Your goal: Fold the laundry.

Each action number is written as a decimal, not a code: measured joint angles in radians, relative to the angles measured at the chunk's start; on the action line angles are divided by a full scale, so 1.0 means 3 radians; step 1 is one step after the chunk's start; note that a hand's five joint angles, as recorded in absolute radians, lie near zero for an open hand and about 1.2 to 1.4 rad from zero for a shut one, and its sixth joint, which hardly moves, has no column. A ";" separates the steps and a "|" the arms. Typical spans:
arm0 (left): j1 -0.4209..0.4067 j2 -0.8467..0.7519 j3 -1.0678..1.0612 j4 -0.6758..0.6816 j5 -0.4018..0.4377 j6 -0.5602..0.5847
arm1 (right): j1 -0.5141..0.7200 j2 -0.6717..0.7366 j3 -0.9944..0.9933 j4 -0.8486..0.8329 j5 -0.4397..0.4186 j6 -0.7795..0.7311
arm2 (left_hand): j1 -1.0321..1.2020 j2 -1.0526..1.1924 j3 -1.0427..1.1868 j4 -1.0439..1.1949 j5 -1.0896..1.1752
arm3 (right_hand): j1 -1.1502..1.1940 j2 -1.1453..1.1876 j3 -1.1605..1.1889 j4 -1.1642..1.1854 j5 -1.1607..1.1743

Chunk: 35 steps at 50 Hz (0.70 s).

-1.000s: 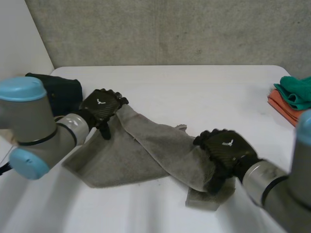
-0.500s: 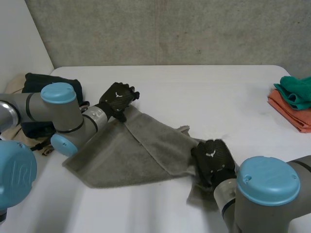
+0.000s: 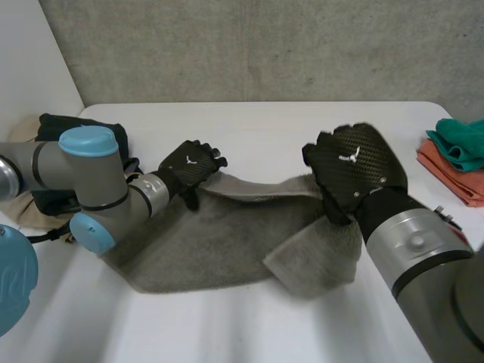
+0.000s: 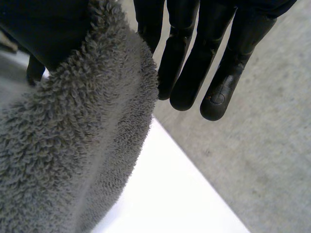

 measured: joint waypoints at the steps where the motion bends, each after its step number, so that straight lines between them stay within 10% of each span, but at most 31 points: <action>1: -0.0008 -0.0025 0.0017 0.0027 -0.0005 -0.0008 | 0.0003 -0.0050 -0.0004 0.0016 -0.0015 0.0015 | 0.0170 0.0150 0.0148 0.0149 0.0162 | 0.0000 0.0000 0.0000 0.0000 0.0000; 7: -0.0072 -0.0135 0.0077 0.0322 -0.0054 -0.0088 | 0.0010 -0.0241 0.0034 0.0196 -0.0124 0.0087 | 0.2701 0.2762 0.2732 0.2769 0.2754 | 0.0000 0.0000 0.0000 0.0000 0.0000; 22: -0.0176 0.0468 -0.0431 0.0867 -0.0913 -0.0115 | -0.0878 0.0526 -0.0277 0.0628 -0.0378 -0.0549 | 0.2701 0.2905 0.2881 0.2906 0.2794 | 0.0000 0.0032 0.0000 0.0002 0.0000; 35: -0.0255 0.0832 0.0545 0.1834 -0.1466 -0.0177 | -0.0957 0.1133 -0.1767 -0.0860 -0.0234 -0.0713 | 0.2701 0.2908 0.2882 0.2909 0.2794 | 0.0000 0.0038 0.0017 0.0002 0.0000</action>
